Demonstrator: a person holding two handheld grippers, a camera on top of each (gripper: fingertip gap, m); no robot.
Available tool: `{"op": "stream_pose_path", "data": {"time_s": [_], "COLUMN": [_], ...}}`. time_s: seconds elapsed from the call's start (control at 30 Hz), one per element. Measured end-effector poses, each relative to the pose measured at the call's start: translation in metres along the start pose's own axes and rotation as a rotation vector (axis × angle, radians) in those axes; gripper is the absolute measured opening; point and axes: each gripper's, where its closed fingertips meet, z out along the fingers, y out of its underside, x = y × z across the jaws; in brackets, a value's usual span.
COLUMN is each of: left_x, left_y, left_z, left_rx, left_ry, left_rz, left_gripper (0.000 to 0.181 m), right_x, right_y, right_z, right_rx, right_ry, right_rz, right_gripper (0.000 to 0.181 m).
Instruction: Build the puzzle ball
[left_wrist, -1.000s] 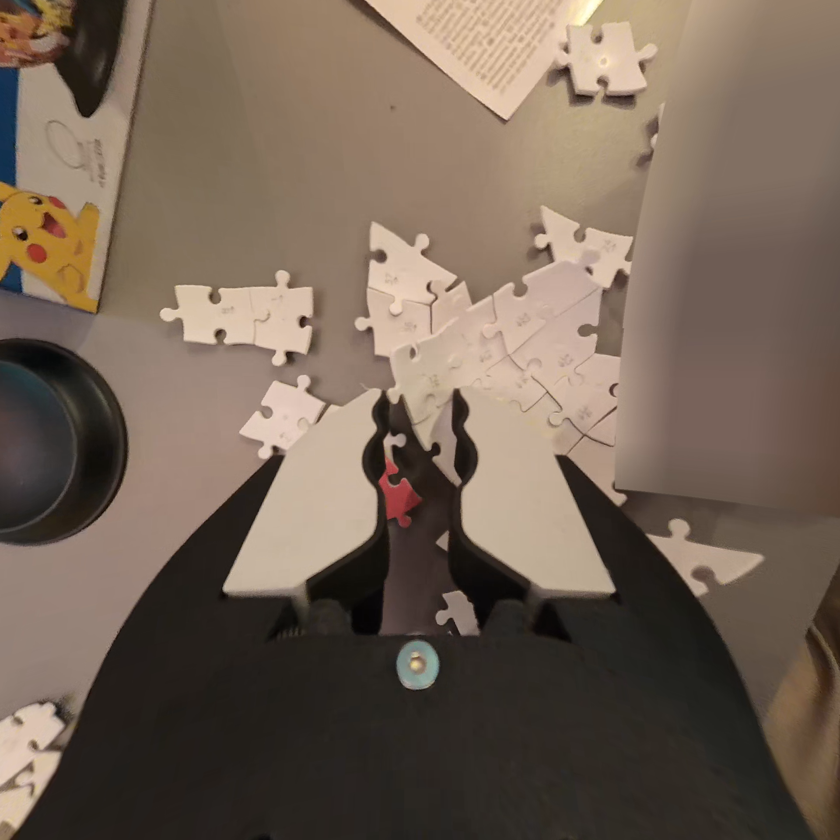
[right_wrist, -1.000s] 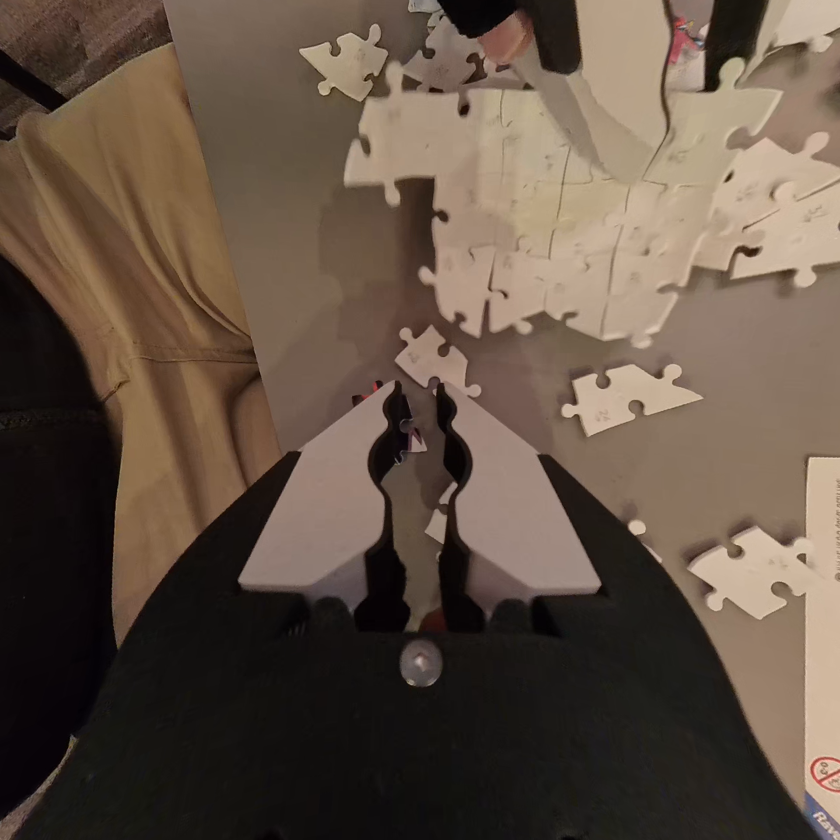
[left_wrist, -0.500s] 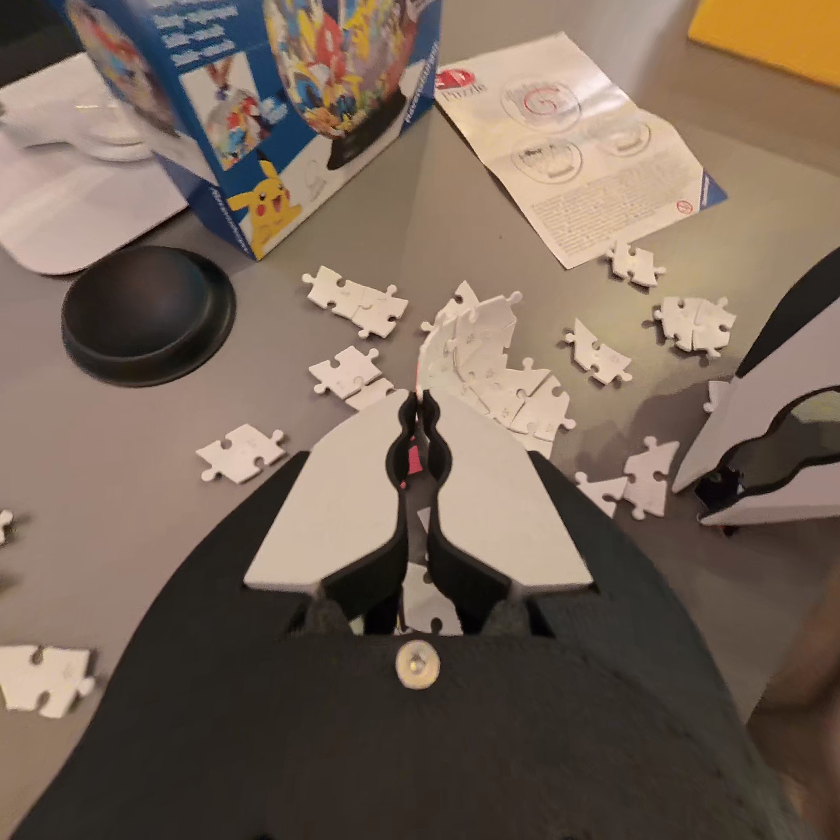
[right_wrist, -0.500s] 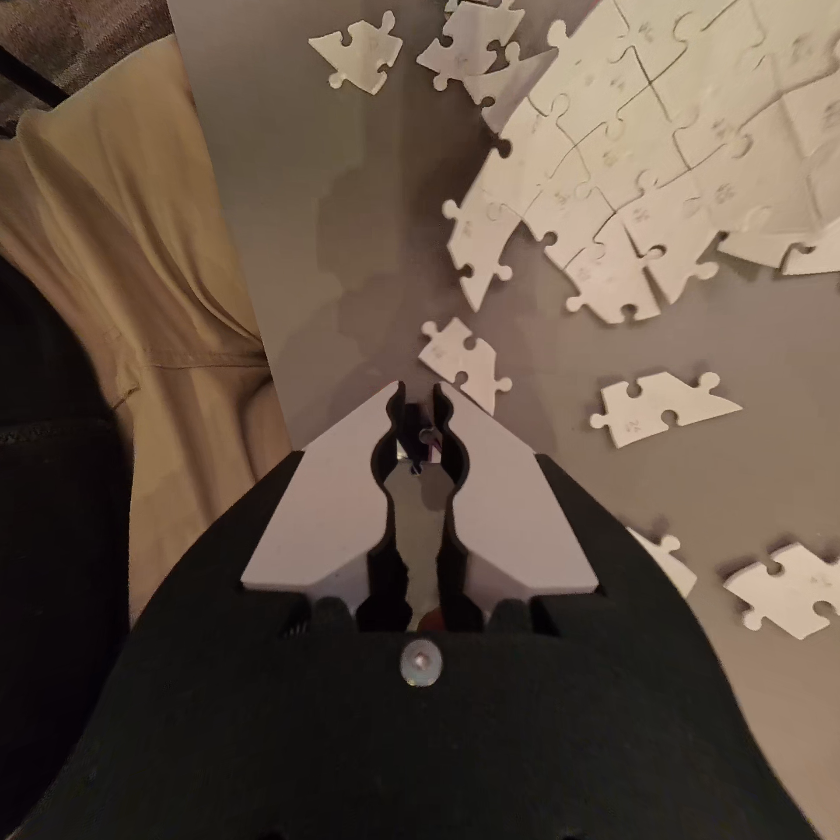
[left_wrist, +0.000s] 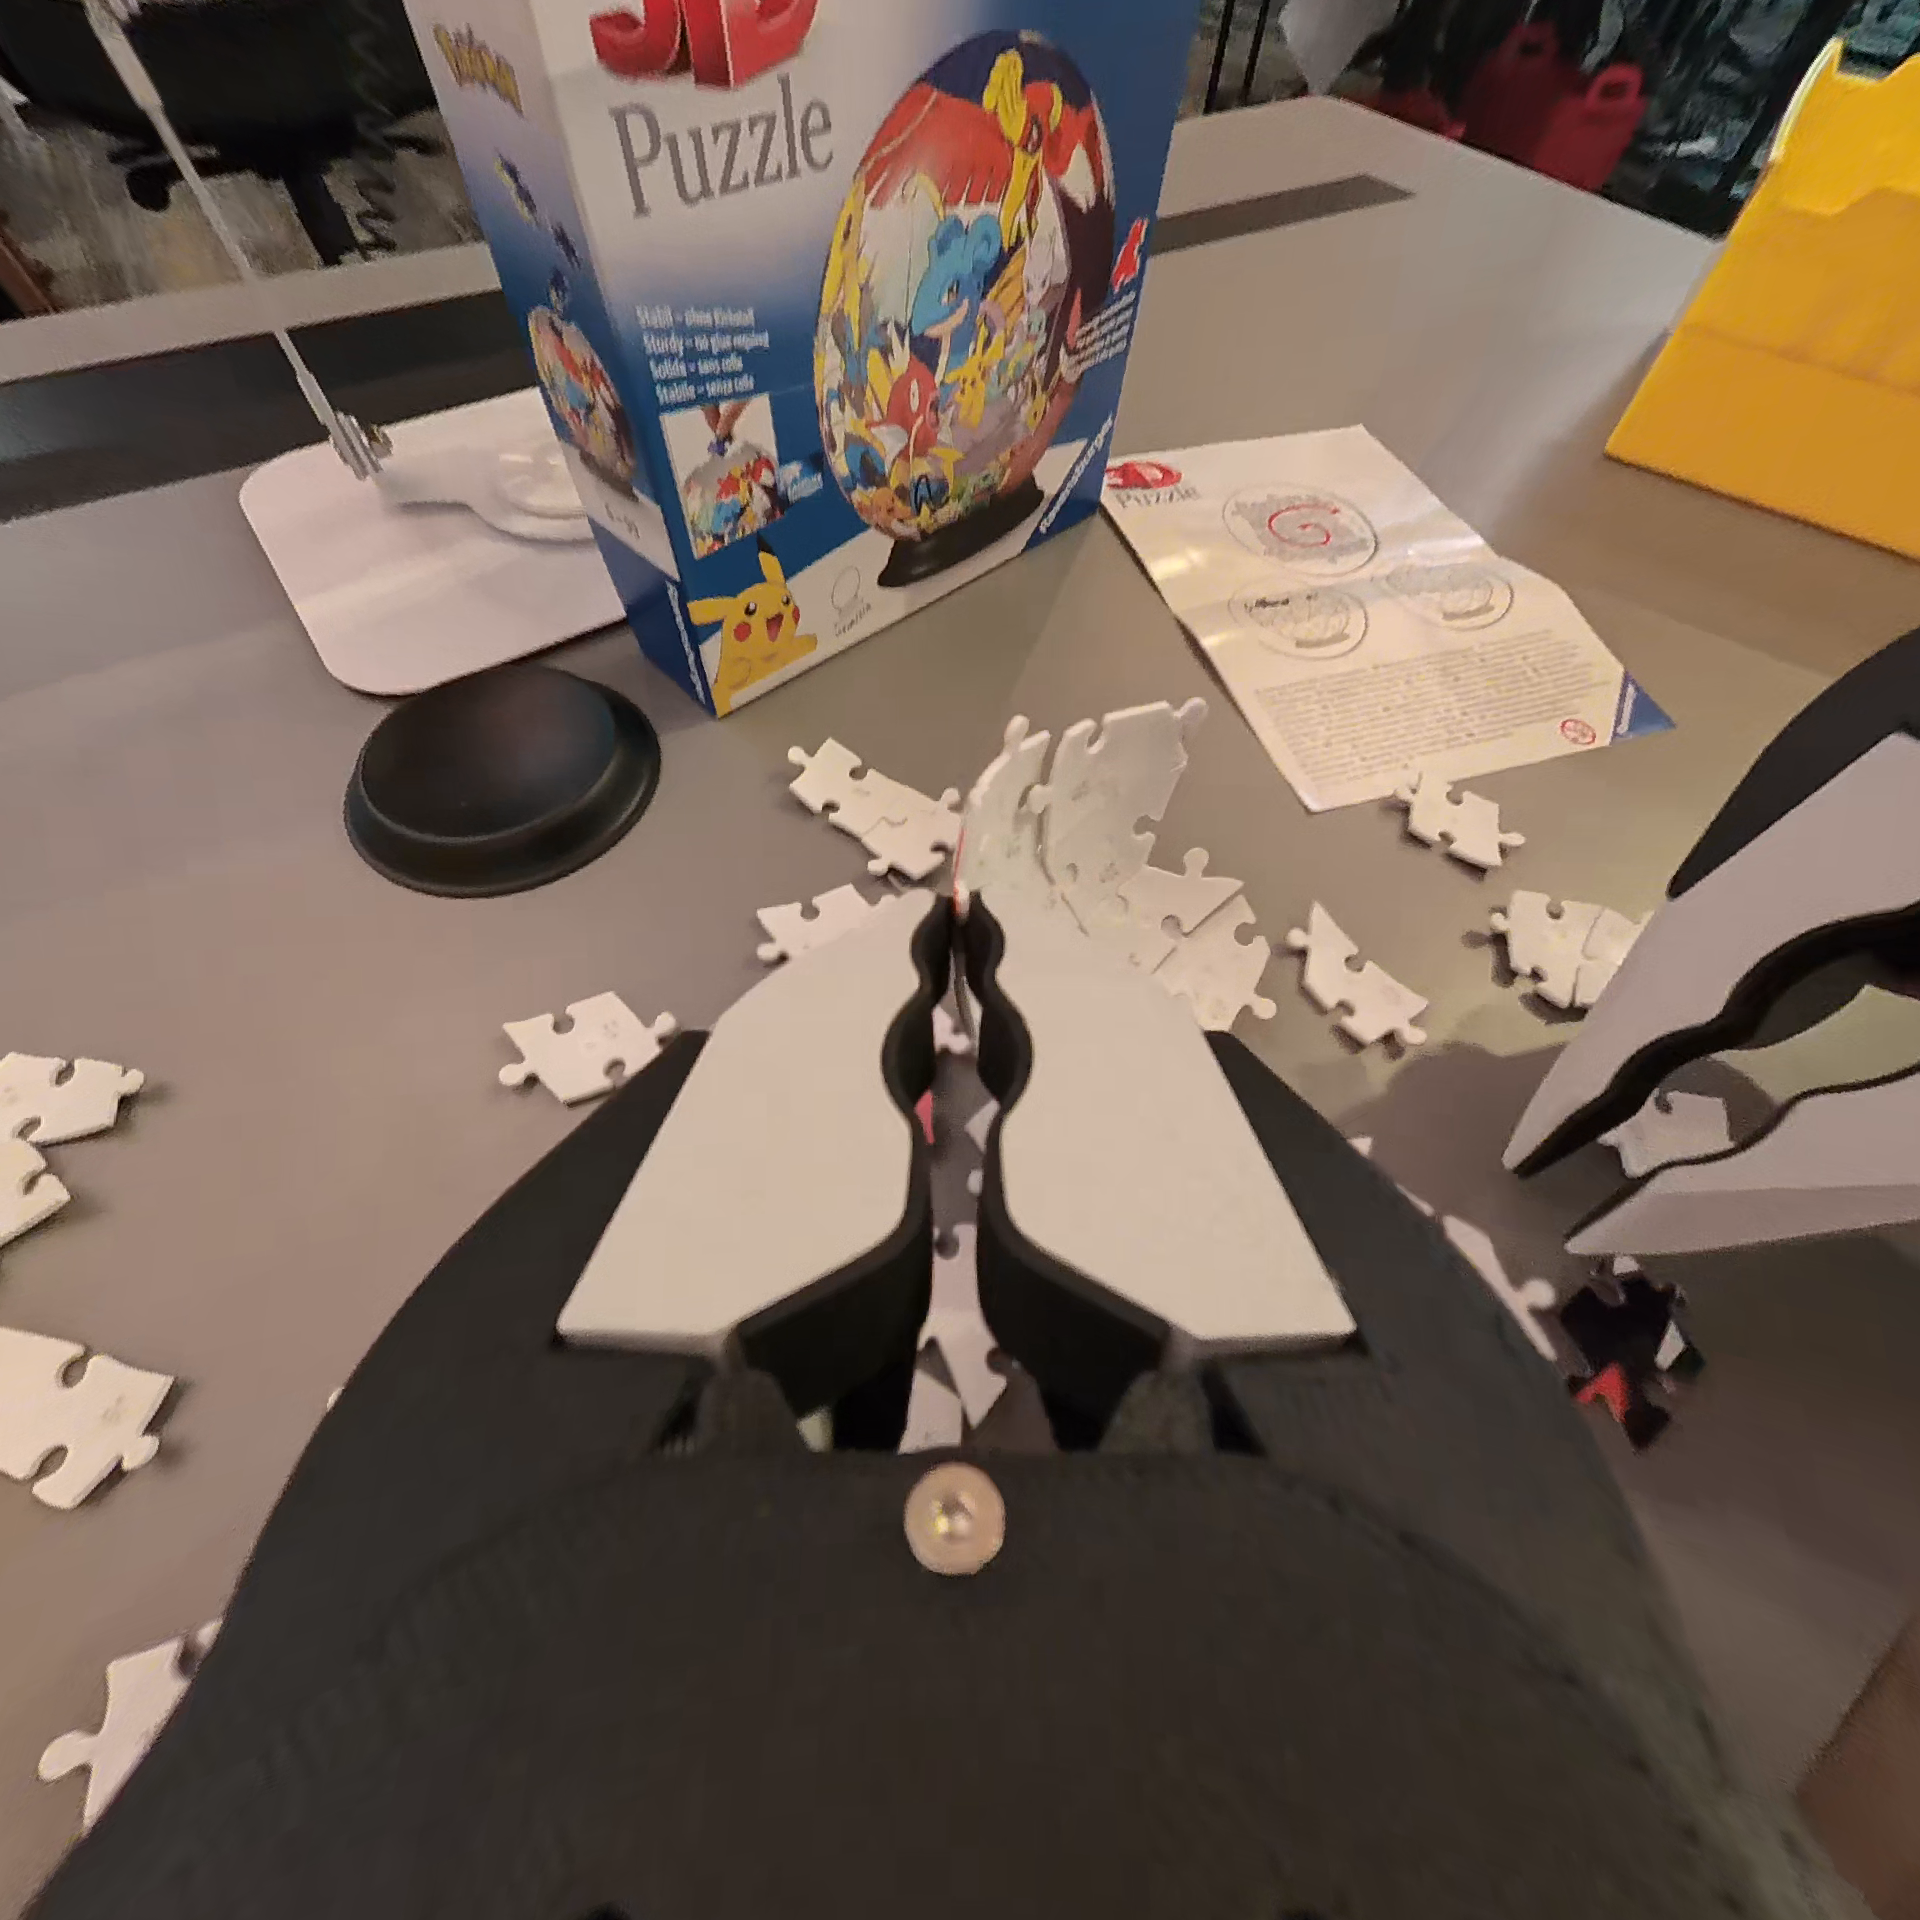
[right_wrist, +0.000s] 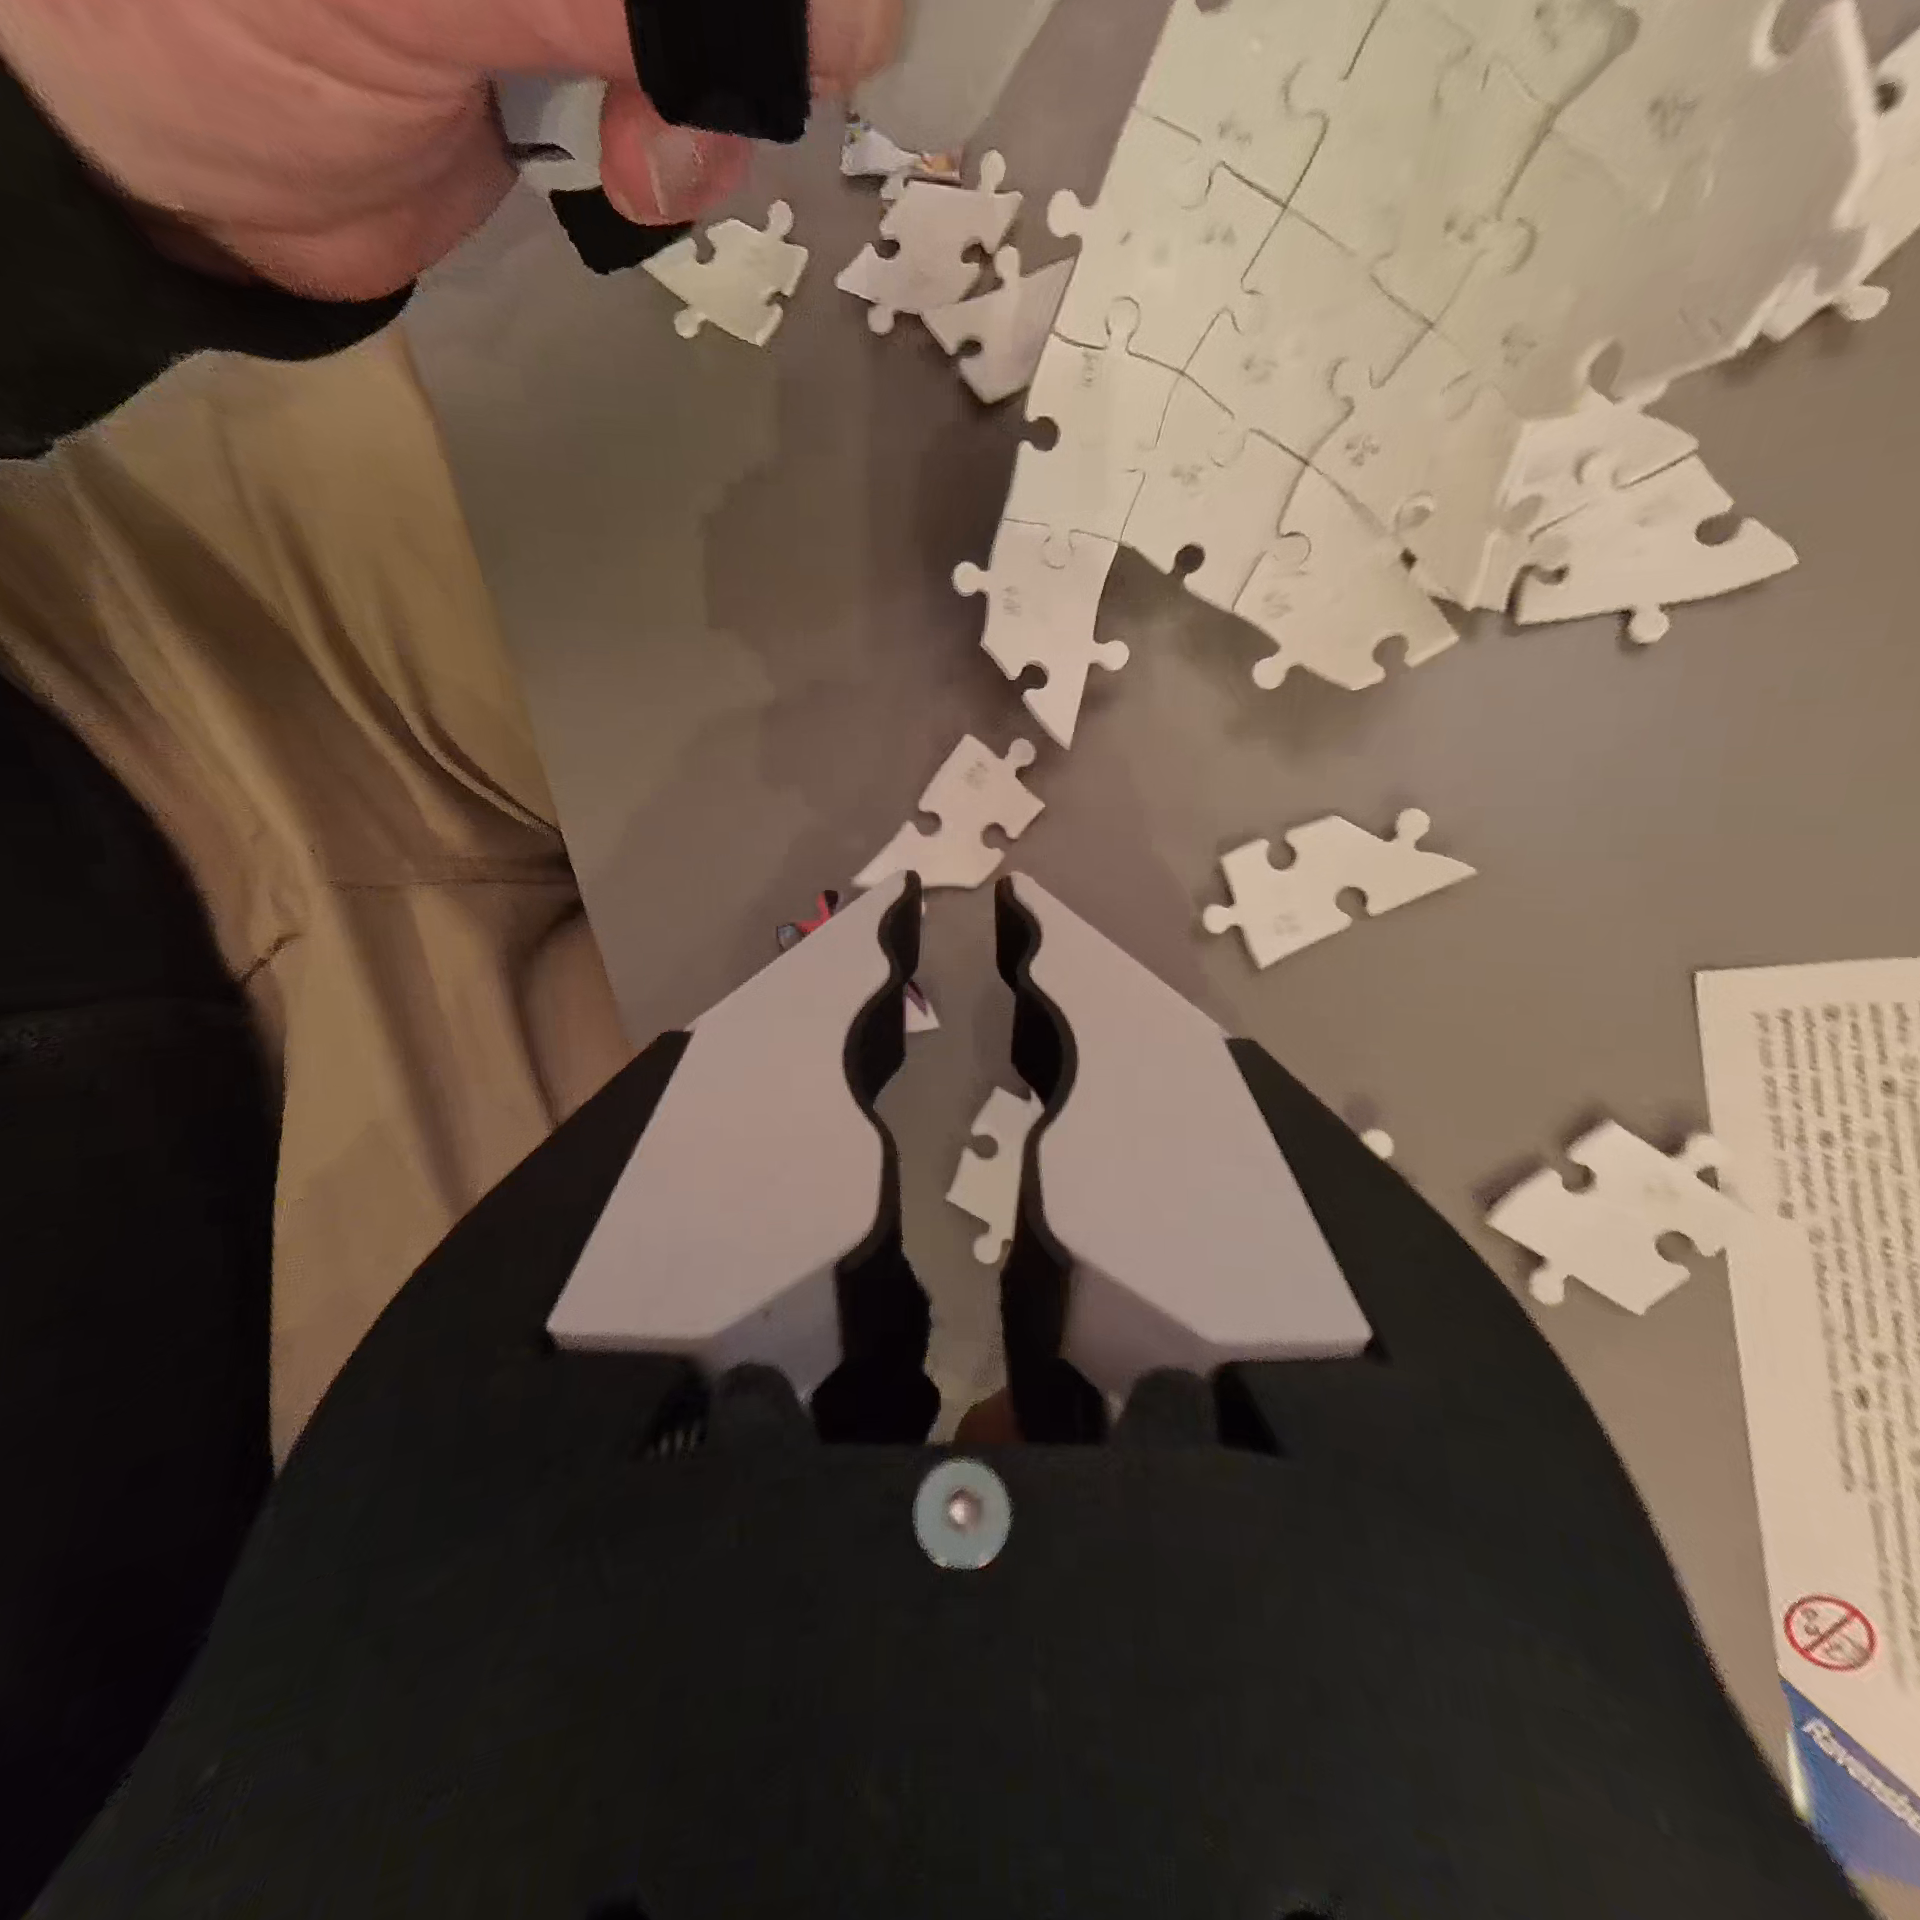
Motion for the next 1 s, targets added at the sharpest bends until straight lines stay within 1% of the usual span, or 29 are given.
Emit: {"op": "stream_pose_path", "data": {"time_s": [0.2, 0.37, 0.43, 0.5, 0.6, 0.67, 0.73, 0.83, 0.93, 1.0], "left_x": [0.005, -0.001, 0.002, 0.004, 0.005, 0.002, -0.003, -0.012, -0.019, -0.021], "left_y": [-0.011, -0.018, -0.018, -0.018, -0.022, -0.025, -0.029, -0.034, -0.038, -0.037], "left_z": [0.001, -0.003, -0.003, -0.003, -0.003, -0.003, -0.004, -0.009, -0.013, -0.014], "left_rx": [0.050, 0.077, 0.088, 0.091, 0.102, 0.108, 0.117, 0.132, 0.143, 0.143], "left_ry": [0.017, 0.031, 0.061, 0.073, 0.086, 0.082, 0.080, 0.072, 0.075, 0.071], "left_rz": [0.001, -0.018, -0.027, -0.020, -0.010, -0.009, -0.017, -0.033, -0.051, -0.056], "left_gripper": [0.002, 0.002, 0.002, 0.002, 0.002, 0.002, 0.002, 0.002, 0.002, 0.002], "right_x": [-0.007, -0.013, -0.015, -0.017, -0.017, -0.006, 0.000, -0.002, -0.003, -0.005], "right_y": [0.008, 0.000, -0.003, -0.003, -0.003, -0.001, 0.003, -0.006, -0.018, -0.021], "right_z": [0.016, 0.026, 0.028, 0.029, 0.020, 0.015, 0.018, 0.027, 0.035, 0.035], "right_rx": [-0.073, -0.064, -0.062, -0.062, -0.054, -0.063, -0.074, -0.054, -0.037, -0.032], "right_ry": [-0.008, -0.014, -0.018, -0.022, -0.011, 0.038, 0.046, 0.028, 0.044, 0.042], "right_rz": [-0.037, -0.081, -0.104, -0.123, -0.122, -0.103, -0.087, -0.088, -0.131, -0.142], "right_gripper": [0.013, 0.009, 0.010, 0.012, 0.014, 0.014, 0.016, 0.015, 0.018, 0.018]}}
